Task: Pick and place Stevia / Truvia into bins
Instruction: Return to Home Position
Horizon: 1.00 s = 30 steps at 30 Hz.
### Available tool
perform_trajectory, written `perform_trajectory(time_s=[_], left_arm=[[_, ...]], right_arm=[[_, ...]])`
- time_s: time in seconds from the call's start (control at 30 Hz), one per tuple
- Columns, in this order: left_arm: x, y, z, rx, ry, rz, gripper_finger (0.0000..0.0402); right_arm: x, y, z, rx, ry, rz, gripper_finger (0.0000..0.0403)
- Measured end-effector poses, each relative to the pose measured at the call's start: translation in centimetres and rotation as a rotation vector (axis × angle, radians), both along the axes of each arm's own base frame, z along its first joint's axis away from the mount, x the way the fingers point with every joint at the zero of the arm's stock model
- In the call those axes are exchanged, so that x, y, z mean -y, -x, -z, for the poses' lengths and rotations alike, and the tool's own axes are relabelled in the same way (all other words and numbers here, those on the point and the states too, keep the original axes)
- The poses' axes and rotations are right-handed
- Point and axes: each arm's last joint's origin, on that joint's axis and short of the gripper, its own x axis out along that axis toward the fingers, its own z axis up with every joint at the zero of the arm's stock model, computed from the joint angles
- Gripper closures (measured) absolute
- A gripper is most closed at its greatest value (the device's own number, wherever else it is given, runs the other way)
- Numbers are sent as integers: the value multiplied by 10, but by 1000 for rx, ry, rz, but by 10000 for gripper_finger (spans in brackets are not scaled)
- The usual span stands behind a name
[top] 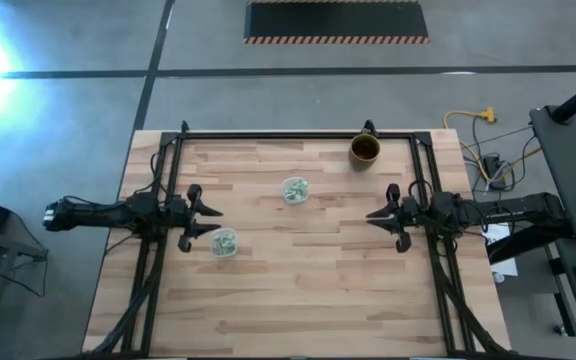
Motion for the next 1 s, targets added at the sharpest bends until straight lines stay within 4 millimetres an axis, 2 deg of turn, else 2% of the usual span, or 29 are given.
perform_trajectory(time_s=[0.17, 0.47, 1.0], left_arm=[[0, 0, 0, 0, -24, 2, 260], [0, 0, 1, -2, -34, 4, 260], [0, -1, 3, -27, -81, 7, 260]], right_arm=[[3, 0, 3, -32, 25, 95, 346], [3, 2, 18, -187, -9, 107, 346], [3, 1, 24, -253, -6, 107, 346]])
